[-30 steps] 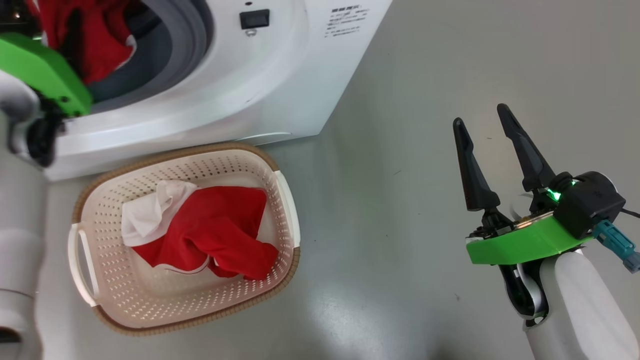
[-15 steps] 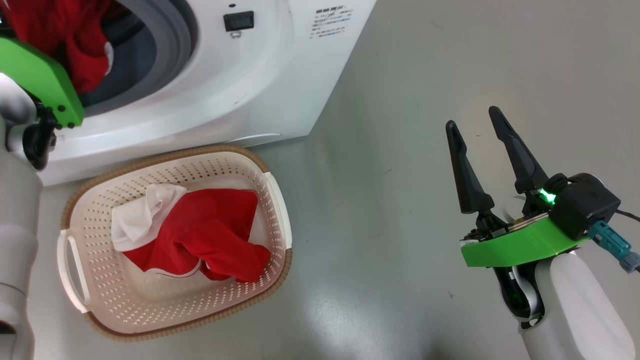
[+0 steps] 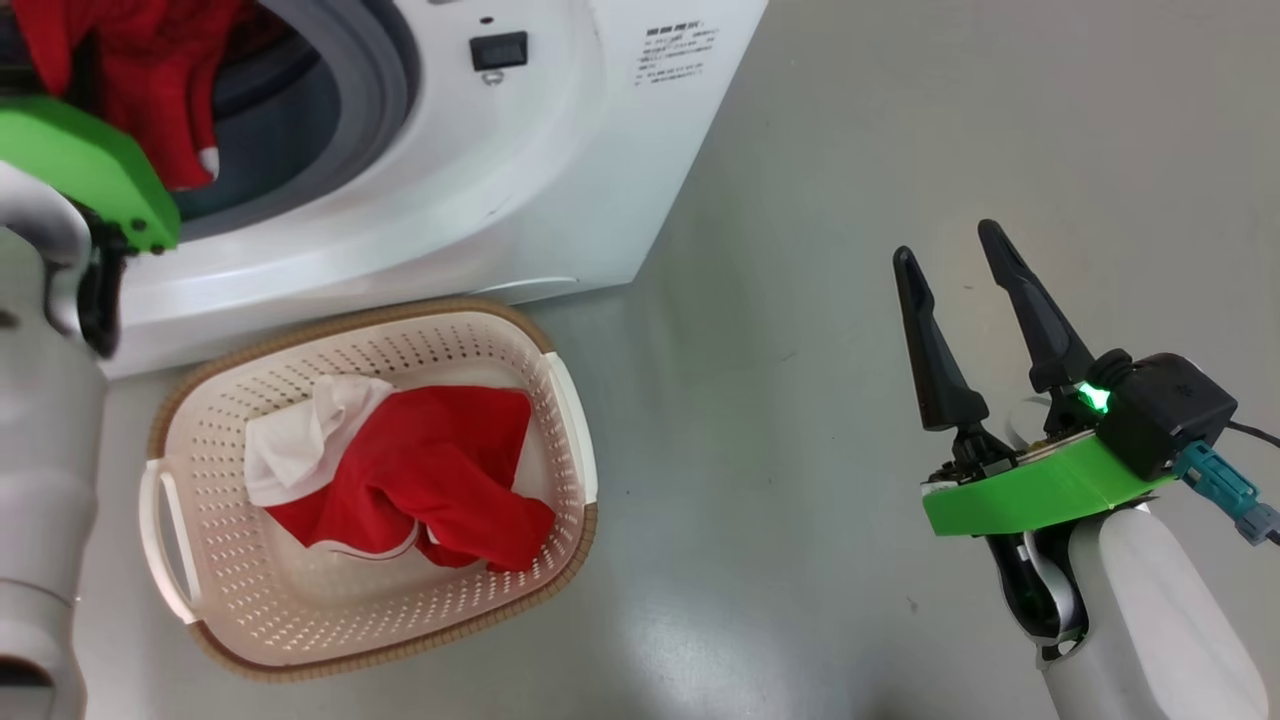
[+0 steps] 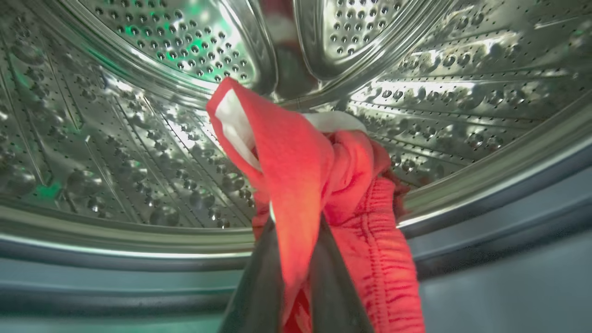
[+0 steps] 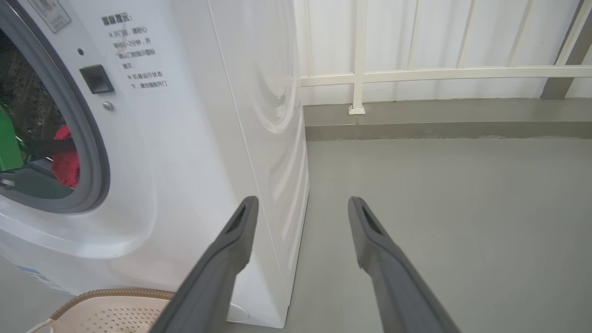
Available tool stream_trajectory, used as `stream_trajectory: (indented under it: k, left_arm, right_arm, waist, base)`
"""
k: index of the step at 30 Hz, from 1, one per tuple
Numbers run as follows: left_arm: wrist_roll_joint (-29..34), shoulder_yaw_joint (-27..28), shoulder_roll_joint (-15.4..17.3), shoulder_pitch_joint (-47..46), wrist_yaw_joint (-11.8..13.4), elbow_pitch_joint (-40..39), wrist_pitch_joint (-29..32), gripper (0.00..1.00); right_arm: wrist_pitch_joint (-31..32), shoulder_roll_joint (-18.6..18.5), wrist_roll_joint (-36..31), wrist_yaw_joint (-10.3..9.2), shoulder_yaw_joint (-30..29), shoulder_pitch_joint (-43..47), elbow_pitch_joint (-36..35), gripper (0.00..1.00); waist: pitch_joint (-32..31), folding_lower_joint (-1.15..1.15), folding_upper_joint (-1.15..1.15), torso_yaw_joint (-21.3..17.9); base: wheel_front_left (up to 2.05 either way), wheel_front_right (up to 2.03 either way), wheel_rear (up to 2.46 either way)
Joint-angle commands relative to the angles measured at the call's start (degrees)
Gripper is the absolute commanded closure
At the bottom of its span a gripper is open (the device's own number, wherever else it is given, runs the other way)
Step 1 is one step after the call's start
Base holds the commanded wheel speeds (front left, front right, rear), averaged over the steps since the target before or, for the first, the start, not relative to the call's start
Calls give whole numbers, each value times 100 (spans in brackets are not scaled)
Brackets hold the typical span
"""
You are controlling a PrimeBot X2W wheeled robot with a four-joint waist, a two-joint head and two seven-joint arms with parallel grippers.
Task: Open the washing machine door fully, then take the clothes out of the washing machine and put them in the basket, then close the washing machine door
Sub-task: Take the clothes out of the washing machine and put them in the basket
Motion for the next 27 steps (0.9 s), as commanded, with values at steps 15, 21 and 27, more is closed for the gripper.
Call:
stream_trajectory:
  k: [15, 21, 27]
  left_arm:
    - [181, 588, 78, 1599, 251, -2345, -690, 100]
    - [377, 952, -112, 2464, 321, -3305, -691, 100]
    - [471, 1137, -267, 2961, 237, -3672, -691, 100]
  right_arm:
    - [-36, 2, -5, 36, 90, 241, 17, 0]
    - [-36, -41, -8, 36, 76, 368, 53, 0]
    - [-36, -58, -10, 36, 57, 472, 73, 0]
  waist:
    - [-696, 0, 0, 233]
    - [-1022, 0, 0, 314]
    - [-1251, 0, 0, 394]
  base:
    - [0, 0, 0]
    - [0, 0, 0]
    - [0, 0, 0]
